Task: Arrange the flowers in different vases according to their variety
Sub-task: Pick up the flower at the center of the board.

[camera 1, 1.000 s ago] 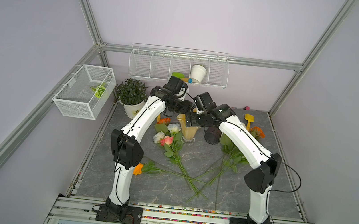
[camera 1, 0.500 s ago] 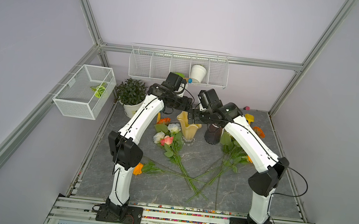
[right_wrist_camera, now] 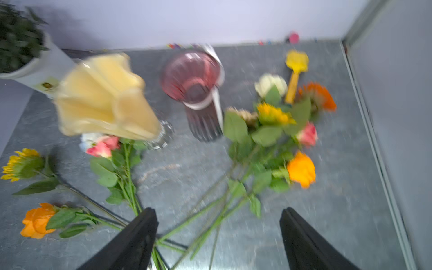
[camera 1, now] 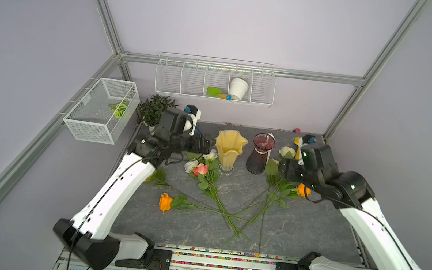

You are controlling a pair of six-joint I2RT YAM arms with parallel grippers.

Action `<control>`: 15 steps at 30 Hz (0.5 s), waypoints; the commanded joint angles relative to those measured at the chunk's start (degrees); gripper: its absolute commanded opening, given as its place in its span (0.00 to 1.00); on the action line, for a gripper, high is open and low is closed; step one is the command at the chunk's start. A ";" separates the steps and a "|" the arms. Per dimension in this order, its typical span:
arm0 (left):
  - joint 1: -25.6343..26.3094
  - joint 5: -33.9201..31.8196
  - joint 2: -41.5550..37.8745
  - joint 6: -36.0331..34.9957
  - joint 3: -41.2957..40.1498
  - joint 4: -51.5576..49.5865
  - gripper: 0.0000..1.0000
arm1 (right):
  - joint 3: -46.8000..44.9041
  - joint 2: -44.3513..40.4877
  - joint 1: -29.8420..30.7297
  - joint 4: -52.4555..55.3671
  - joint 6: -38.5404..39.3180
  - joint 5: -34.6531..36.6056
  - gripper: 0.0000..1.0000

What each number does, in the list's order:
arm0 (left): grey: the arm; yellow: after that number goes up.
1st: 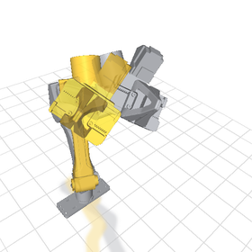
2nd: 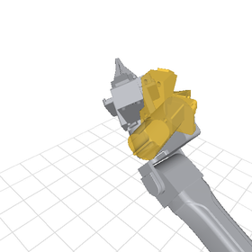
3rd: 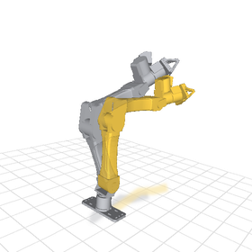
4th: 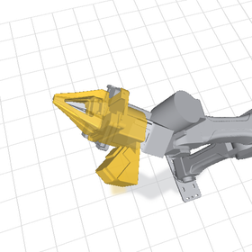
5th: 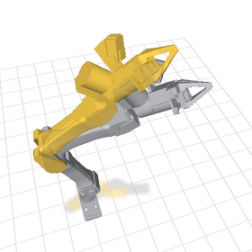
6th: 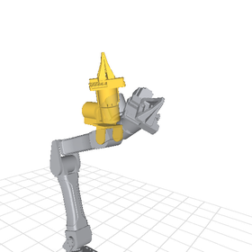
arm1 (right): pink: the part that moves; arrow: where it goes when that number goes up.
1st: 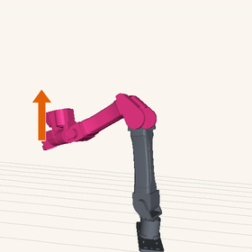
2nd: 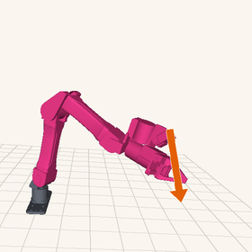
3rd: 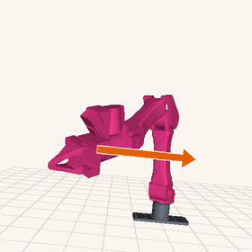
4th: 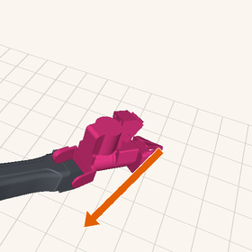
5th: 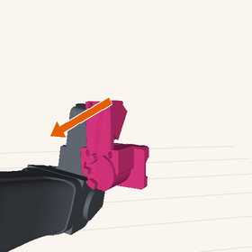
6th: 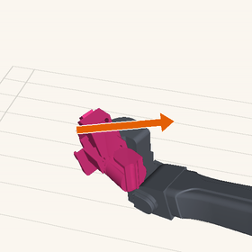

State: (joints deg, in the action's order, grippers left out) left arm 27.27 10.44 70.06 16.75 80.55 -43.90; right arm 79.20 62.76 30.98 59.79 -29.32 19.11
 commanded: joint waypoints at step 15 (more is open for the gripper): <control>-0.17 -0.53 -9.32 20.93 -33.28 26.08 0.97 | -31.57 0.80 -9.78 -21.79 -12.89 -24.04 0.70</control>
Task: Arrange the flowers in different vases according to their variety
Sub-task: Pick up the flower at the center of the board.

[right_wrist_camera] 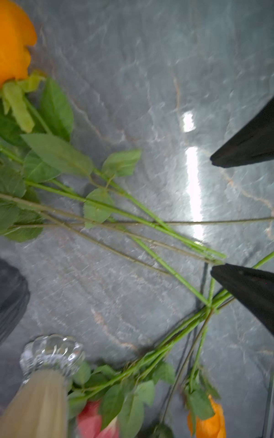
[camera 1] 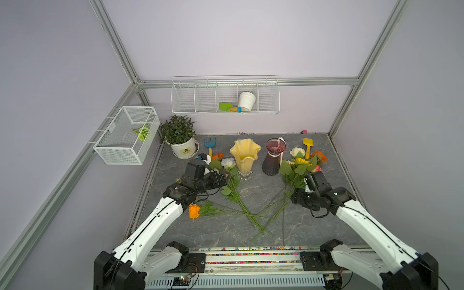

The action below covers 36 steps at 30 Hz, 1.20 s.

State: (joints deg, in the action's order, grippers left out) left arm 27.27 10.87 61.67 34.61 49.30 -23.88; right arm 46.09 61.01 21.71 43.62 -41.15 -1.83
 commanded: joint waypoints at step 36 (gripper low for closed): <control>-0.06 2.04 4.87 3.38 -6.58 11.03 0.97 | 11.51 33.75 -5.14 -15.42 1.15 4.22 0.44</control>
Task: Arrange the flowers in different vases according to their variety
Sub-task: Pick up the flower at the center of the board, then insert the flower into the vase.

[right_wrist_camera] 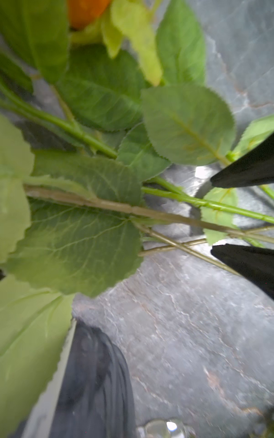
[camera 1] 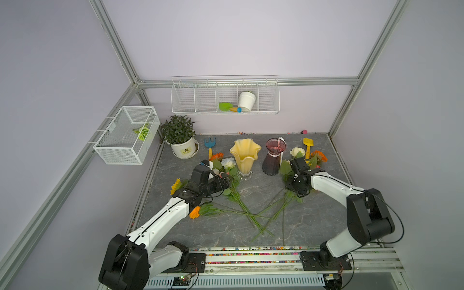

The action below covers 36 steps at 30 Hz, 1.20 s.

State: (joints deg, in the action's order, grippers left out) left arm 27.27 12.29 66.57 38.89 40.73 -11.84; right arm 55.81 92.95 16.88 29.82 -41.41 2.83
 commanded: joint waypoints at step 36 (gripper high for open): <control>5.69 2.30 -11.91 -3.51 2.06 -3.37 0.95 | 35.87 -25.99 -0.98 -1.77 19.95 -2.01 0.00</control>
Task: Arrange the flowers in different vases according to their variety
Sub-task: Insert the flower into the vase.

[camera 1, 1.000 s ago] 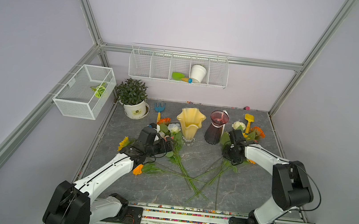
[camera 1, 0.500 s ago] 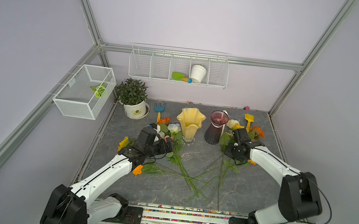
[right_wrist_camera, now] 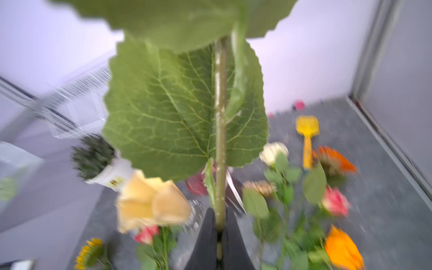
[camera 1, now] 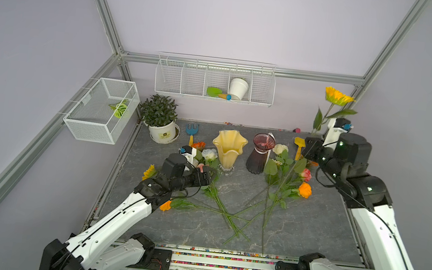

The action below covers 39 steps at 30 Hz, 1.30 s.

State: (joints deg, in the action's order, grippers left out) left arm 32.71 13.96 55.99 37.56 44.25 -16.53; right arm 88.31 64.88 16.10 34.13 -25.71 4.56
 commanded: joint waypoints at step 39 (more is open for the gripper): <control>0.25 -0.16 0.41 -3.72 -6.11 13.99 0.96 | 27.26 37.30 -0.46 -25.35 15.27 2.30 0.00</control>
State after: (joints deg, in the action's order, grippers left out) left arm 32.71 13.34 56.25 34.79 38.59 -3.81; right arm 119.46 103.18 16.03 10.81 -10.26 6.22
